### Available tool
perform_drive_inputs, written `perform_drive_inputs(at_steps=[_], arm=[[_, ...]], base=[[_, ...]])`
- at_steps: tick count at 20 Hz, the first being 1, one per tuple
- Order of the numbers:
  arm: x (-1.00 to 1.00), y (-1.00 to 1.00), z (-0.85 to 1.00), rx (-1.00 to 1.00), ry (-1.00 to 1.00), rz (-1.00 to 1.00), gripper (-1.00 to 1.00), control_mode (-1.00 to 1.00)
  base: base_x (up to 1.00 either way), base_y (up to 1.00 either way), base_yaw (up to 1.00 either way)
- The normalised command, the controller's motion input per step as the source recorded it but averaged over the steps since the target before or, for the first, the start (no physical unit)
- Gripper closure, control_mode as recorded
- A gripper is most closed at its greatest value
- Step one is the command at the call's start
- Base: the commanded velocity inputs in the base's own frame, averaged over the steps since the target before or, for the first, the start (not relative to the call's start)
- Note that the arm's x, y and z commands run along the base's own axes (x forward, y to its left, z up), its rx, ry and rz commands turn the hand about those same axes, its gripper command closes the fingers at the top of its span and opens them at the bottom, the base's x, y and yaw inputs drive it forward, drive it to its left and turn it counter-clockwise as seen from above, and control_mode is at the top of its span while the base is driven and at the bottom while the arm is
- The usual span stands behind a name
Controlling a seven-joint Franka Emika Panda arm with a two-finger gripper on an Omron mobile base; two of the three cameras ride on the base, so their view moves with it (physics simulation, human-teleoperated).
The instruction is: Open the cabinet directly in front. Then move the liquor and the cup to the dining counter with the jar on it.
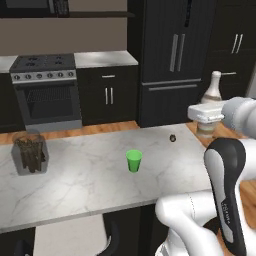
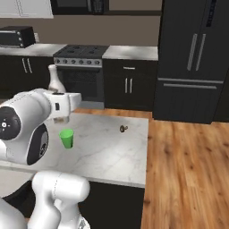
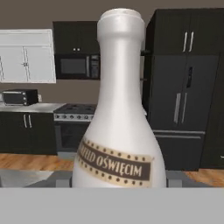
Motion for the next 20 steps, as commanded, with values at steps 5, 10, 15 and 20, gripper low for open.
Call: perform_drive_inputs(at_steps=[5, 10, 15, 20], arm=[[0.00, -0.02, -0.50, 0.00, 0.11, 0.16, 1.00, -1.00], [0.03, 0.00, -0.44, 0.00, 0.05, 0.12, 1.00, -1.00], [0.13, 0.00, -0.47, 0.00, 0.04, 0.13, 1.00, -1.00], [0.50, 0.00, -0.36, 0.00, 0.00, 0.08, 1.00, -1.00]], base=[[0.00, 0.00, 0.00], [0.00, 0.00, 0.00], [0.00, 0.00, 0.00], [0.00, 0.00, 0.00]])
